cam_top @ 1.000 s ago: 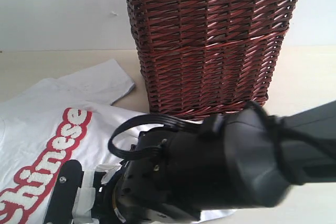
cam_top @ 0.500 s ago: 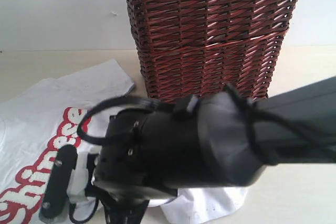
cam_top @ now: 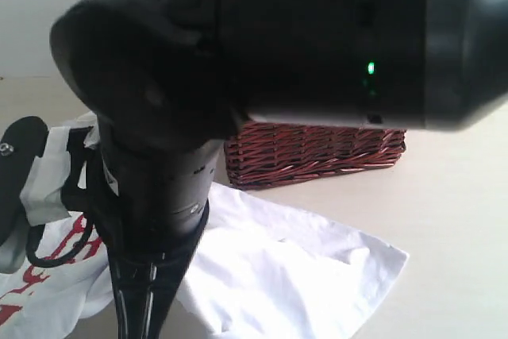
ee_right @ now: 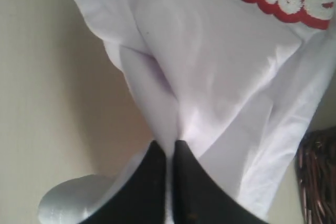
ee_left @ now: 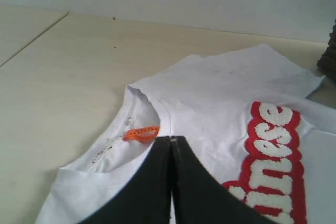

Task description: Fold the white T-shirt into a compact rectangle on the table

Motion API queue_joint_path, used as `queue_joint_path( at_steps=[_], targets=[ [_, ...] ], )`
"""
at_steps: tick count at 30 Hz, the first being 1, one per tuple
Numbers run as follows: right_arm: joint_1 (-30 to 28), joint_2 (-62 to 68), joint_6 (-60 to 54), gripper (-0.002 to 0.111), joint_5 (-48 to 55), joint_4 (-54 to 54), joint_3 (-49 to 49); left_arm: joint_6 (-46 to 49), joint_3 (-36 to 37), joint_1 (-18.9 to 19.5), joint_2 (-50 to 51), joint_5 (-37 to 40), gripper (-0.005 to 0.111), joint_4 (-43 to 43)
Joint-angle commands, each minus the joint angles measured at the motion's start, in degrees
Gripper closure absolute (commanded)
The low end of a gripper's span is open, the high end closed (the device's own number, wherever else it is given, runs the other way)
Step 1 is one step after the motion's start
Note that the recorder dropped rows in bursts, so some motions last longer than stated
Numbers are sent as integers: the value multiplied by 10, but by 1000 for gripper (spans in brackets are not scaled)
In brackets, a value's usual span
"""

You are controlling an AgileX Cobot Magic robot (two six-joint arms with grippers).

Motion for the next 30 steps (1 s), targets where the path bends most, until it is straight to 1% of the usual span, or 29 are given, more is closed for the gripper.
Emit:
queue_joint_path(
  at_steps=[1, 3, 4, 6, 8, 10, 11, 12, 15, 16, 18, 20, 21, 24, 27, 30],
  targets=[
    [-15, 0, -29, 108, 71, 43, -12, 0, 0, 2, -3, -5, 107, -2],
    [-22, 12, -23, 107, 73, 41, -12, 0, 0, 2, -3, -5, 107, -2],
    [-22, 18, -11, 103, 68, 38, -12, 0, 0, 2, -3, -5, 107, -2],
    [-23, 27, 9, 93, 54, 14, -12, 0, 0, 2, -3, -5, 107, -2],
    [-23, 35, 36, 77, 38, -11, -12, 0, 0, 2, -3, -5, 107, -2],
    [-23, 39, 50, 65, 35, -26, -12, 0, 0, 2, -3, -5, 107, -2],
    [-23, 40, 59, 62, 35, -30, -12, 0, 0, 2, -3, -5, 107, -2],
    [-23, 40, 73, 62, 35, -37, -12, 0, 0, 2, -3, -5, 107, -2],
    [-23, 36, 160, 66, 47, -64, -12, 0, 0, 2, -3, -5, 107, -2],
    [-23, 32, 165, 70, 61, -47, -12, 0, 0, 2, -3, -5, 107, -2],
    [-19, 24, 131, 72, 70, 17, -4, 0, 0, 2, -3, -5, 107, -2],
    [-2, 9, 116, 72, 66, 66, 19, 0, 0, 2, -3, -5, 107, -2],
    [12, 2, 110, 72, 65, 66, 35, 0, 0, 2, -3, -5, 107, -2],
    [58, -8, 97, 71, 68, 38, 86, 0, 0, 2, -3, -5, 107, -2],
    [93, -4, 94, 65, 61, 16, 135, 0, 0, 2, -3, -5, 107, -2],
    [103, 7, 129, 62, 29, 16, 178, 0, 0, 2, -3, -5, 107, -2]
  ],
)
